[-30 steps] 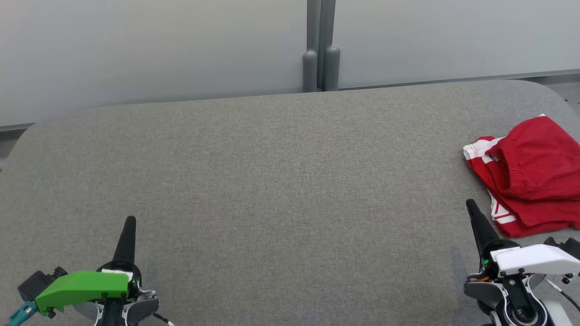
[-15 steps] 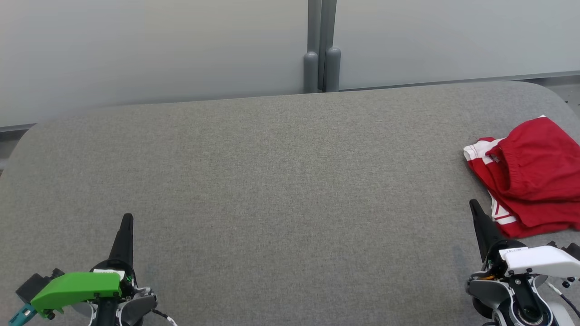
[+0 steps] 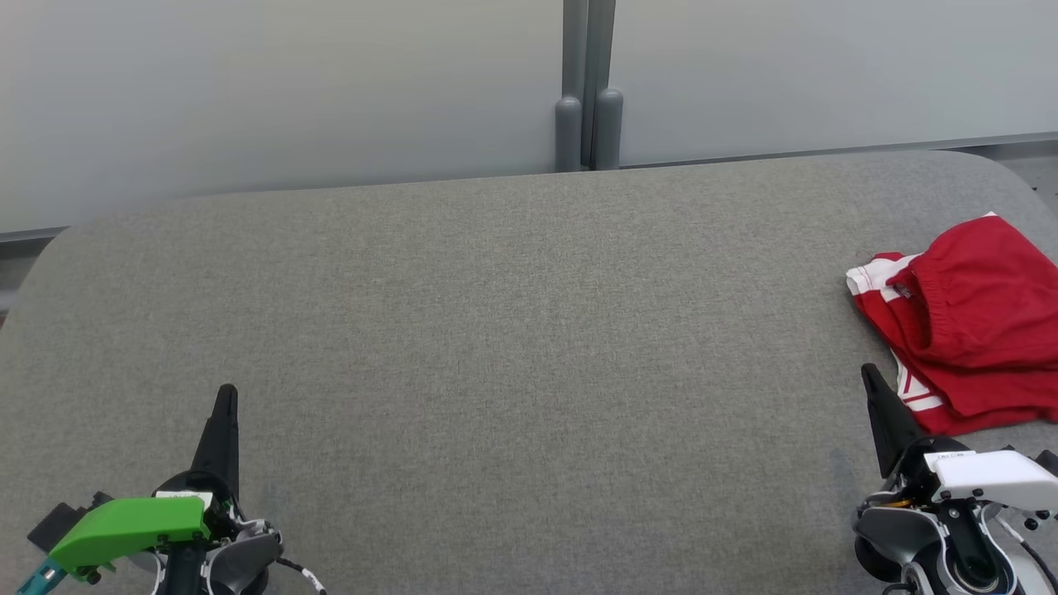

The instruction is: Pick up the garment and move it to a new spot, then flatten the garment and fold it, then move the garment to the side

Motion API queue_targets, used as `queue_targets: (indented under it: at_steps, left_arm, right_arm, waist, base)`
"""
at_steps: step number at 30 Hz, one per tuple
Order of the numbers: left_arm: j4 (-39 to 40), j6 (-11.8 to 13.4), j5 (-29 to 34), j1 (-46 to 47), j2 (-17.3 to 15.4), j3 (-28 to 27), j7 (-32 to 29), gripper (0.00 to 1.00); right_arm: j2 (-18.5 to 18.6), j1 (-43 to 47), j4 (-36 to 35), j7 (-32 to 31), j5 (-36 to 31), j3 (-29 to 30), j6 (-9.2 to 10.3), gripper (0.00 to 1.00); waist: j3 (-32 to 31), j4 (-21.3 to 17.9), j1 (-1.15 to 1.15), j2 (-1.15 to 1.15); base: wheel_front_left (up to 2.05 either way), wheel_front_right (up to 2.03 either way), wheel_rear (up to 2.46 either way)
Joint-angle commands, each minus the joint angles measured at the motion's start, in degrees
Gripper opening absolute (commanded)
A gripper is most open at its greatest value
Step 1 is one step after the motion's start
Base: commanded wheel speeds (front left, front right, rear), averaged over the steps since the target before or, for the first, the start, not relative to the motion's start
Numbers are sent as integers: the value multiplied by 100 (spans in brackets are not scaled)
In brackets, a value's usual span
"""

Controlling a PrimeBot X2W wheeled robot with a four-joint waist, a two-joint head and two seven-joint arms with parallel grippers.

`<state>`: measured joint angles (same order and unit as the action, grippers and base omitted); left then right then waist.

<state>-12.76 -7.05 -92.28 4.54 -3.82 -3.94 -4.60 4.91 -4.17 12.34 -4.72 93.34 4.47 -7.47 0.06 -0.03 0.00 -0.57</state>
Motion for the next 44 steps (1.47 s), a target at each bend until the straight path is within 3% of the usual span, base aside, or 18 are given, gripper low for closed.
queue_targets:
  at_steps: [1,44]
  left_arm:
    - [3,-45,-65,100,32,-53,-27,0]
    - [-4,-63,-99,100,47,-85,-70,0]
  right_arm:
    - [35,-70,14,-25,104,21,-4,0]
    - [-3,-67,23,-74,128,68,-4,0]
  waist:
    - [-2,1,0,56]
    - [-6,3,0,57]
  base:
    - [0,0,0]
    - [0,0,0]
